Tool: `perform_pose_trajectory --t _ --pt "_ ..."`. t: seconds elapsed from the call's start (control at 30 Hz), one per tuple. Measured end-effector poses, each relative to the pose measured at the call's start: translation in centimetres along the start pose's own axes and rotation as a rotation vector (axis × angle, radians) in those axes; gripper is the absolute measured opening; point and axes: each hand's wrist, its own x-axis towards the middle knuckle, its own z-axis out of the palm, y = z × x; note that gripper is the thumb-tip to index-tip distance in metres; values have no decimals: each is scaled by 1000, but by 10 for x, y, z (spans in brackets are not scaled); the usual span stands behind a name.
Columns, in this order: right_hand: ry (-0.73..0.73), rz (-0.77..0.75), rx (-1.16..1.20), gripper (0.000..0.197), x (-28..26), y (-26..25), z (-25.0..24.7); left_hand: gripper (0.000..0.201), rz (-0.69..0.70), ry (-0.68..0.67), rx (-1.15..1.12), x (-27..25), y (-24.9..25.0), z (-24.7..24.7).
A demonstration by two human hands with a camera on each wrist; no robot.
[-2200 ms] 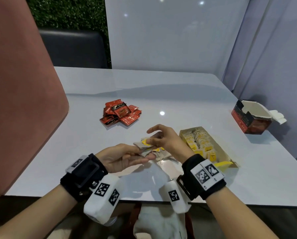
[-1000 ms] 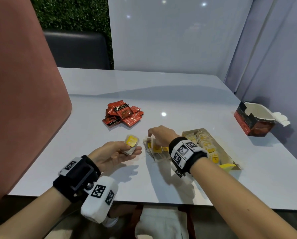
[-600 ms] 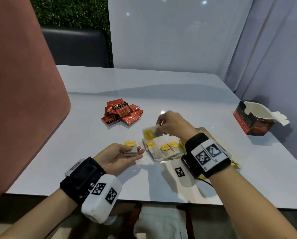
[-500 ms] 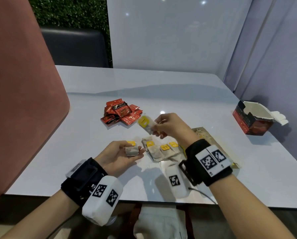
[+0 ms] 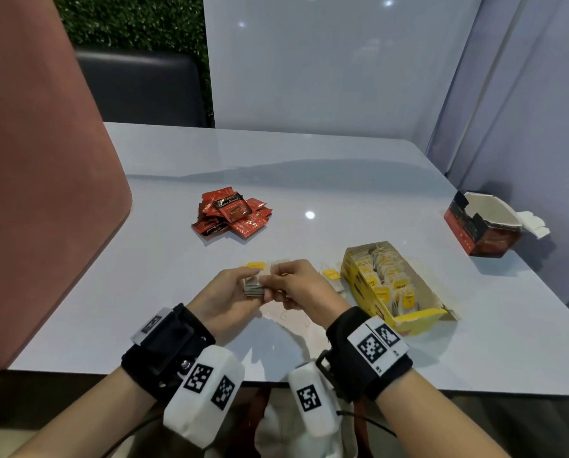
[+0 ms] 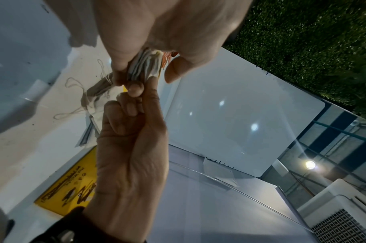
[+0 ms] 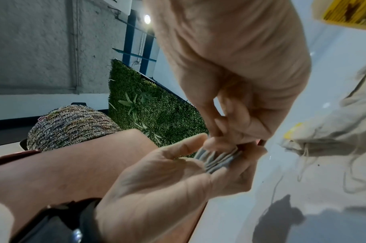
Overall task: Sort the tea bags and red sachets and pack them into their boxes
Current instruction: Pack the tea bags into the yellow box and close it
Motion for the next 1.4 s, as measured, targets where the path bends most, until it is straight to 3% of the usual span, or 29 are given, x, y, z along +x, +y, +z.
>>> perform_pose_trajectory --t 0.17,0.23,0.33,0.4,0.6,0.8,0.97,1.07,1.17,1.3,1.4 --pt "-62 0 -200 26 1 -4 -6 20 -47 76 15 4 -6 0" --pt "95 -15 -361 13 5 -7 -15 19 -39 145 -42 7 -8 -1" --pt "315 -54 -944 11 3 -13 -32 17 -20 214 -52 8 -6 -4" --pt "295 -8 -1178 13 0 -15 -37 18 -16 219 -49 8 -5 -3" --pt "259 119 -1356 30 14 -5 -42 14 -30 163 -35 5 -2 8" --pt "352 90 -1235 30 13 -10 -52 17 -43 67 -103 2 0 9" --pt "570 -206 -1038 16 -4 -30 -56 52 -80 47 -86 8 -1 7" --pt "416 -264 -690 13 -11 -40 -53 70 -121 1 -126 10 -3 10" --pt "138 -108 -288 18 -13 -43 -45 75 -164 -70 -174 9 -5 17" --pt "106 -52 -301 18 -6 -31 -39 73 -191 -157 -195 9 -5 20" --pt "118 -56 -334 16 -2 -25 -39 58 -192 -190 -147 6 -3 22"
